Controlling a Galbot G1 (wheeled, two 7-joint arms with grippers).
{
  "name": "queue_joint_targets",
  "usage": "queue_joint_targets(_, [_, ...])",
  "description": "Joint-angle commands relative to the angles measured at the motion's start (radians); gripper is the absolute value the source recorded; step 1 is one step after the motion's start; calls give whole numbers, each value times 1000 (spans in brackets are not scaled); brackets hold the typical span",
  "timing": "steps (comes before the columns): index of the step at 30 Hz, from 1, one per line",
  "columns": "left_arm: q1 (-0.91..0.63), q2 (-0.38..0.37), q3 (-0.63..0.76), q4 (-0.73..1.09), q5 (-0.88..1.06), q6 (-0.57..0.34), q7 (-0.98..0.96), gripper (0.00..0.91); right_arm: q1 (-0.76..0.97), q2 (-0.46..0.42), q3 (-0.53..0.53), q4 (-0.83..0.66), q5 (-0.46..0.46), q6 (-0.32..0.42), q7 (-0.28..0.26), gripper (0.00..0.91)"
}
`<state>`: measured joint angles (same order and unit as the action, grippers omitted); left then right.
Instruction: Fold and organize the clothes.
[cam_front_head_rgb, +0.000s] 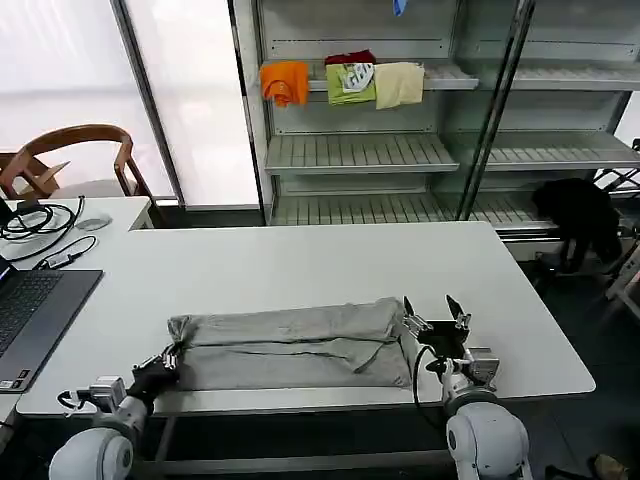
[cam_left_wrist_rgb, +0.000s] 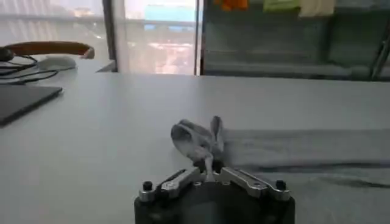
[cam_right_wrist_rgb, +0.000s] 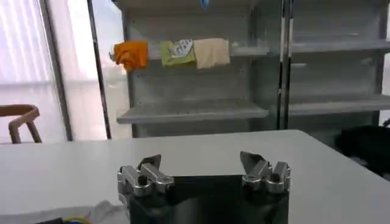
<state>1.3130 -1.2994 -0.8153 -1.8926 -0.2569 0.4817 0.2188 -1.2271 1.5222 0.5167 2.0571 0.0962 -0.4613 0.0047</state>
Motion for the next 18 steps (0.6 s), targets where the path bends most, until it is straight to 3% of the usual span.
queue_joint_targets(1, [-58, 144, -192, 53, 136, -45, 116, 10, 11, 3, -10, -23, 2, -2, 2, 907])
queue_joint_targets(5, [-106, 319, -313, 142, 207, -93, 171, 10, 28, 4, -20, -54, 1, 6, 4, 907])
queue_joint_targets(11, [-137, 461, -391, 174, 227, -143, 227, 10, 37, 2, -31, -91, -1, 25, -8, 907])
queue_joint_targets(14, [-144, 447, -361, 119, 212, -104, 225, 10, 36, 3, -35, -97, -4, 31, -16, 907])
queue_joint_targets(18, [-122, 321, -241, -86, 58, -2, 159, 20, 29, 5, -33, -112, -11, 43, -22, 907])
